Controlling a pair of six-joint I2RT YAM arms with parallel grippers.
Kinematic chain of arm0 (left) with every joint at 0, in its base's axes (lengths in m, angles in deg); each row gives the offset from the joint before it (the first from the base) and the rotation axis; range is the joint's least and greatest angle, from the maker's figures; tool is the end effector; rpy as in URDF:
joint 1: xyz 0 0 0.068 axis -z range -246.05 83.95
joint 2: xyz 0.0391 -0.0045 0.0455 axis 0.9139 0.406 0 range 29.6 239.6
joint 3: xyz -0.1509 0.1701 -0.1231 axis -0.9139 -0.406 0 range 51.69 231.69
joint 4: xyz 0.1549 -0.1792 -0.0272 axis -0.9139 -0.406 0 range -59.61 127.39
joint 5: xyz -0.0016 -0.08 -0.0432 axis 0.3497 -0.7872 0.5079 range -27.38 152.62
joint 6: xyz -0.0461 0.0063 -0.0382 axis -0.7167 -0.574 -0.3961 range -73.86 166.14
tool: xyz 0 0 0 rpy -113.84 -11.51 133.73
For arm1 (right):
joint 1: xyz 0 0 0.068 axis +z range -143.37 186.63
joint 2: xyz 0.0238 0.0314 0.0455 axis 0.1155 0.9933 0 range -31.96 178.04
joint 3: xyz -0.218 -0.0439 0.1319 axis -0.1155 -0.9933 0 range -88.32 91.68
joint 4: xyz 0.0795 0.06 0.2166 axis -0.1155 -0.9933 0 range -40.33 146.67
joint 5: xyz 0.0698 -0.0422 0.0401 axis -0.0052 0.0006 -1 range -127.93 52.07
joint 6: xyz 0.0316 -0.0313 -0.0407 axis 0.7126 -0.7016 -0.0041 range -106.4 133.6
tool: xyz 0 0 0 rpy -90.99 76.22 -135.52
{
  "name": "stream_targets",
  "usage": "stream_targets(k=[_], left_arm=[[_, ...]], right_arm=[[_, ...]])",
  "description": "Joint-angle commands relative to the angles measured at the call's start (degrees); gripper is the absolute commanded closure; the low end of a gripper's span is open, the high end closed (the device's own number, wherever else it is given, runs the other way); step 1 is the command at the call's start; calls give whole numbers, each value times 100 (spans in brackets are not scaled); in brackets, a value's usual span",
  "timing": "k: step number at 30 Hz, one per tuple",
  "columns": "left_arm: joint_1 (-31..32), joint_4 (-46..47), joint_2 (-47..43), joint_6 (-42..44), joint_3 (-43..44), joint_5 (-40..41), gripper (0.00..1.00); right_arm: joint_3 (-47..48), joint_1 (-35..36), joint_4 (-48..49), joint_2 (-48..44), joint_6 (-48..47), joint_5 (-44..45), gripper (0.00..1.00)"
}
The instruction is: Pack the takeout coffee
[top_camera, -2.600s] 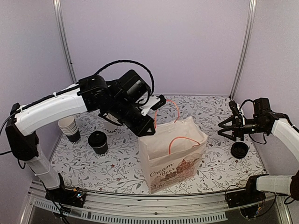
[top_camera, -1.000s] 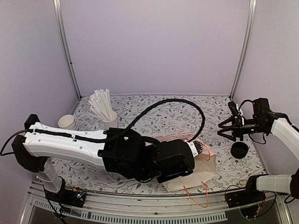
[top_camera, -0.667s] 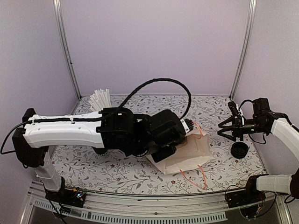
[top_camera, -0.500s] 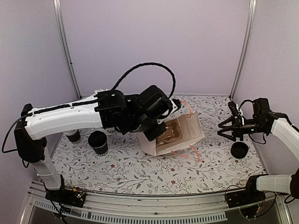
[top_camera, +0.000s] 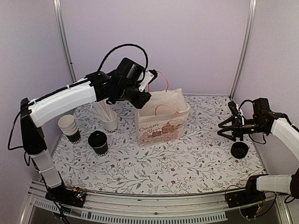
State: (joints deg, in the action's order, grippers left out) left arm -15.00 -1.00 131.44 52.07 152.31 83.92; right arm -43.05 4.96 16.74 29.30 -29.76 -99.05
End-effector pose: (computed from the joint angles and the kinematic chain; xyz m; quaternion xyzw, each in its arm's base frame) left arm 0.2524 -0.2867 0.3391 0.3551 0.8191 -0.0061 0.4505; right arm 0.1830 0.0338 0.2499 -0.4322 0.7164 0.3524 0.4193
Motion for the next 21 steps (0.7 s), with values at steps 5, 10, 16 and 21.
stream_targets(k=[5, 10, 16, 21], left_arm=[[-230, 205, -411, -122, 274, -568, 35], [-225, -431, -828, -884, 260, -176, 31], [-226, -1962, -1974, -2937, -835, -136, 20], [-235, -2685, -2703, -3949, -1952, -446, 0]], right_arm=[[-63, -4, -24, 24, -81, -31, 46], [-54, -5, -49, -23, -92, -53, 46], [-54, -5, -76, -154, -106, -97, 46], [-37, 13, -118, -129, -134, -128, 45]])
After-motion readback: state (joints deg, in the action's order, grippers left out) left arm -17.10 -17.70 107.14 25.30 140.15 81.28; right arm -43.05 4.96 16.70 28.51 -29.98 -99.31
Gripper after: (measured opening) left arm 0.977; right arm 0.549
